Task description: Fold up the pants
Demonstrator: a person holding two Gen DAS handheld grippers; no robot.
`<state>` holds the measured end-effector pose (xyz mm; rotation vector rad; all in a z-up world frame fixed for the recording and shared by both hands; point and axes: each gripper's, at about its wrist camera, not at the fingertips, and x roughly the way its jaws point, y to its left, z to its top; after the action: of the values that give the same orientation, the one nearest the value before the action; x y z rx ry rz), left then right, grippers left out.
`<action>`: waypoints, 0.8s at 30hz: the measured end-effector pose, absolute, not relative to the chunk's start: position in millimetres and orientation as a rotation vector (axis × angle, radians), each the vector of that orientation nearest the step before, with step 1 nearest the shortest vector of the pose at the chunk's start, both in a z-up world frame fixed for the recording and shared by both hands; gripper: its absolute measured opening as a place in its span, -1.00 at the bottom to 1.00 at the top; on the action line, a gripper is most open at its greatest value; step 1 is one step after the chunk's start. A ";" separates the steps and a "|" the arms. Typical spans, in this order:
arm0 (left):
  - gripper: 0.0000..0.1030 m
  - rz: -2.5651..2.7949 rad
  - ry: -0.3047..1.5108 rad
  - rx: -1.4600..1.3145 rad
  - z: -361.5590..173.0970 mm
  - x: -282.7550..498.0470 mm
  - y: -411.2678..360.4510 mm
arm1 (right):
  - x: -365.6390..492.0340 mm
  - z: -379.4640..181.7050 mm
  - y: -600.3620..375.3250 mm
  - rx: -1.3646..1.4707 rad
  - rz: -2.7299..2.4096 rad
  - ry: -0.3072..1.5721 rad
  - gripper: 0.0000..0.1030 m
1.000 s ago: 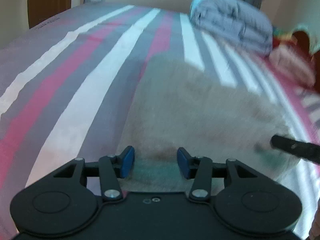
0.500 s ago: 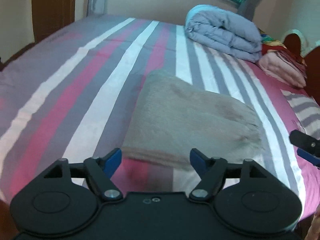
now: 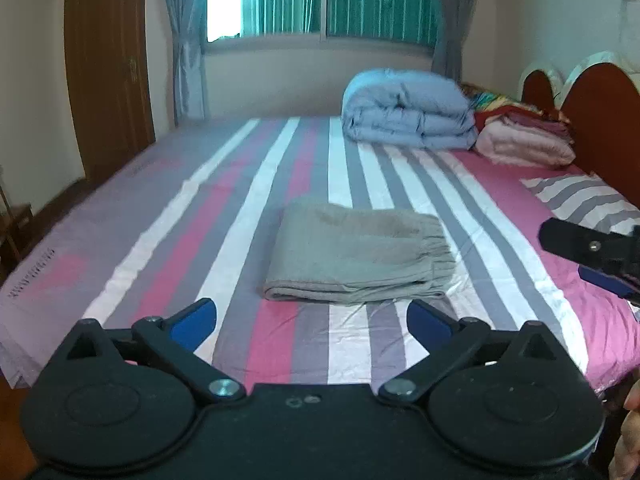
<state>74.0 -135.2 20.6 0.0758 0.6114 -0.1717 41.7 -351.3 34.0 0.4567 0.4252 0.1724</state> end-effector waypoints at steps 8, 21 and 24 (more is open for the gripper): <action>0.88 -0.156 0.510 0.103 24.5 -8.5 -128.7 | -47.3 46.6 -327.6 0.386 0.149 0.327 1.00; 0.88 -0.108 0.509 0.087 8.3 2.6 -113.1 | -55.2 26.7 -301.8 0.224 0.039 0.284 1.00; 0.88 -0.108 0.522 0.086 5.1 0.7 -112.5 | -55.7 21.8 -304.1 0.229 0.029 0.288 1.00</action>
<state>0.7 -112.5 5.1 0.0864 0.5222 -0.1084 -55.7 -304.1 21.8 0.2289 0.2878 0.0287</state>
